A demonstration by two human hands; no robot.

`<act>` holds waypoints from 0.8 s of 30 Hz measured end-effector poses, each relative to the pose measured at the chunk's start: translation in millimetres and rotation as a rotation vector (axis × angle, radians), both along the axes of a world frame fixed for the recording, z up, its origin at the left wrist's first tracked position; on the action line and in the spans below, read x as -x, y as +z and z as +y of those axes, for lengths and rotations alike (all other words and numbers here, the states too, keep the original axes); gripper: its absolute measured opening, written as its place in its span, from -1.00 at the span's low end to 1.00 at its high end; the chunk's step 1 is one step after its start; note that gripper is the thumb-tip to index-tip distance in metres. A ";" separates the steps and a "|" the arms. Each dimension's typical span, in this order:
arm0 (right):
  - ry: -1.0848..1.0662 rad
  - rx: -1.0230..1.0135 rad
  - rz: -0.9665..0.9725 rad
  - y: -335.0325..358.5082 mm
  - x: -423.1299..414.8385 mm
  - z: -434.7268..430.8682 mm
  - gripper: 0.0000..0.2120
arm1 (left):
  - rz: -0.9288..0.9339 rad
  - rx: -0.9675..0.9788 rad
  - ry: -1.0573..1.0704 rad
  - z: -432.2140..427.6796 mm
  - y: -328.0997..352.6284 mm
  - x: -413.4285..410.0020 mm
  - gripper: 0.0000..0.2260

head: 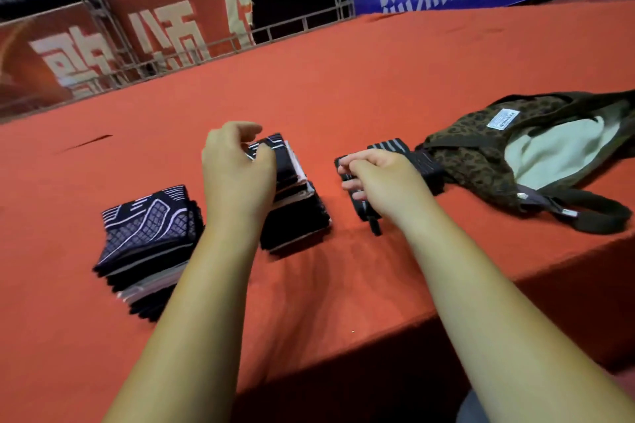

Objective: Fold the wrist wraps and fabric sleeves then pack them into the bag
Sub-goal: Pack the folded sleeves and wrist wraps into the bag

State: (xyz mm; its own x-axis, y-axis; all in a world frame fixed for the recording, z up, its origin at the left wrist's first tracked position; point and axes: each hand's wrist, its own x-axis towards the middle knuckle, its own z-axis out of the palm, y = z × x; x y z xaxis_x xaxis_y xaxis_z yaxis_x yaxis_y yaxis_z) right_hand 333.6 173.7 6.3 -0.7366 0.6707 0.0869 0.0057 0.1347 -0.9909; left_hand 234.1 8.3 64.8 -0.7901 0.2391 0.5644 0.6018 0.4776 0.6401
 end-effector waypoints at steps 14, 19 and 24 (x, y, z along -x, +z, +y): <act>0.137 0.049 -0.059 -19.9 62.8 -25.8 -0.57 | -0.698 -0.064 0.075 -35.2 -51.2 44.3 -0.35; 0.124 0.026 -0.060 -15.9 62.3 -25.7 -0.72 | -0.615 -0.112 -0.010 -36.8 -45.8 34.8 -0.76; 0.109 0.046 0.006 -14.6 58.4 -28.8 -0.48 | -0.567 -0.229 -0.060 -37.9 -46.9 30.4 -0.87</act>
